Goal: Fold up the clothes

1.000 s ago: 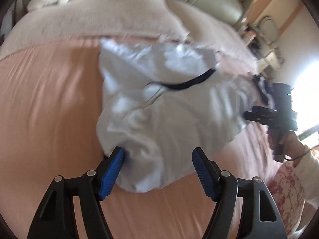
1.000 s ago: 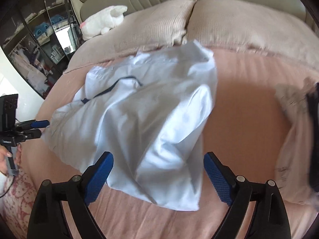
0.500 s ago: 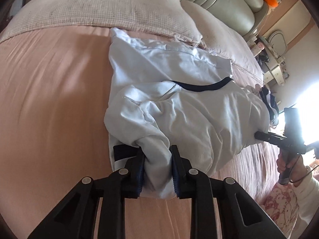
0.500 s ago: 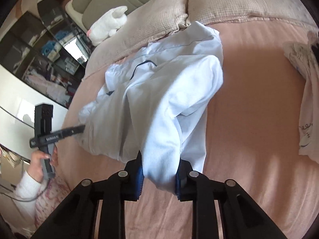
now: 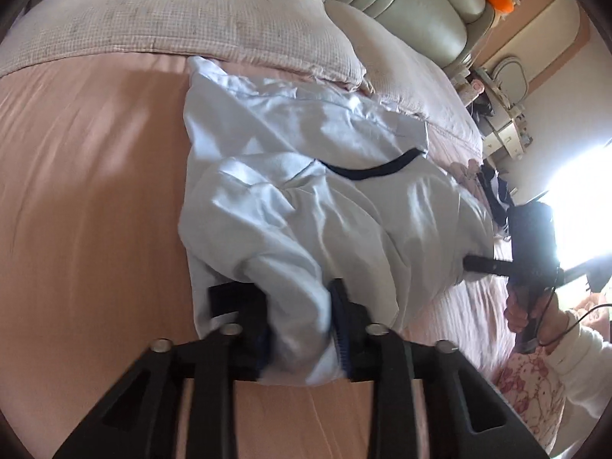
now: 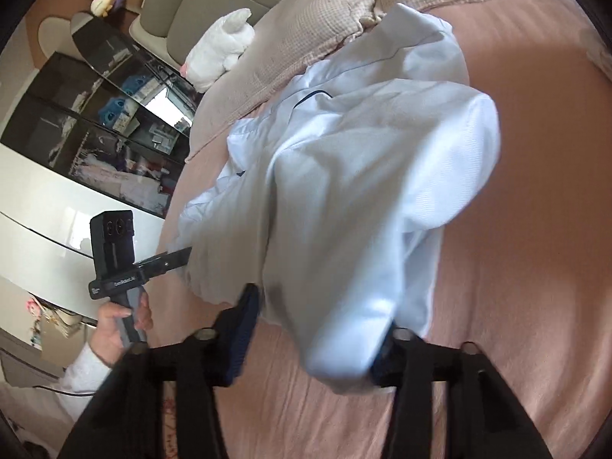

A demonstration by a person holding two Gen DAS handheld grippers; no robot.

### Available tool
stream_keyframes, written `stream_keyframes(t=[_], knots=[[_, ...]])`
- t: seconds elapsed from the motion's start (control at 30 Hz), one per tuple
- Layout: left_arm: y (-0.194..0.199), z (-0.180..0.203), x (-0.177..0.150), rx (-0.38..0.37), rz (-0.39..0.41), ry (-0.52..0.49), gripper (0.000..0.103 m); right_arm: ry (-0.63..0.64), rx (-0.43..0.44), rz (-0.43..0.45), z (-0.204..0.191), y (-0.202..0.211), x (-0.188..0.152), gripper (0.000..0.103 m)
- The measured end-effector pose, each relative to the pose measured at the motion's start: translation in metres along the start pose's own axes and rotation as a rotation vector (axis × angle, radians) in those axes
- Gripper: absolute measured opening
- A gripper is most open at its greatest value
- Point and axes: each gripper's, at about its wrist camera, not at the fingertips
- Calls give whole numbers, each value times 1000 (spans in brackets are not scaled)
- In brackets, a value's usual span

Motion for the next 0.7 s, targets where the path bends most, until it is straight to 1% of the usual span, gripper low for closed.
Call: stream_keyframes(t=[0.03,0.07,0.13,0.2,0.27,0.33,0.37,0.43,0.47,0.5,0.53,0.57,0.6,0.63,0.67,0.7], knots=[[3,1,1,-28,6,0,17,-10,-1,-19,2,2,-5,19],[7,0,3,-62,6,7,16,-18,-12,-40,3,3,-10,18],[10,2,9,-79,-13,-13,16,-16,-12,-53,3,8,-14,17],[12,5,11,-56,-52,-39,15,2,-1,-50,-5,14,-12,17],[16,7,11,-32,-93,-48,15,43,-25,-61,-18,19,-10,16],[20,8,9,-6,-137,-56,15,86,-82,-110,-27,22,-12,16],[20,8,6,11,-166,-59,15,91,-124,-147,-25,21,-16,16],[17,7,-3,57,-227,-87,16,95,-246,-219,-16,15,-25,16],[10,7,-8,101,-268,-112,18,102,-299,-236,-13,11,-28,16],[2,6,-13,138,-309,-129,19,106,-320,-242,-10,8,-31,17],[-4,5,-17,164,-336,-139,25,100,-321,-237,-9,7,-34,18],[-3,3,-19,169,-334,-135,28,90,-320,-231,-8,8,-35,21],[0,2,-21,175,-326,-130,30,78,-313,-229,-8,10,-36,31],[10,3,-21,189,-297,-130,37,67,-307,-225,-8,15,-37,41],[24,6,-21,216,-246,-145,44,61,-318,-208,-9,23,-37,45],[38,10,-21,243,-196,-161,45,65,-352,-171,-13,35,-38,56]])
Point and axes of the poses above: each gripper's, at about its wrist camera, not at the fingertips, and y roughly against the way its jaws point, z to its right, x to its top, and after that the axes turned 7 degrees about -z, right-handed
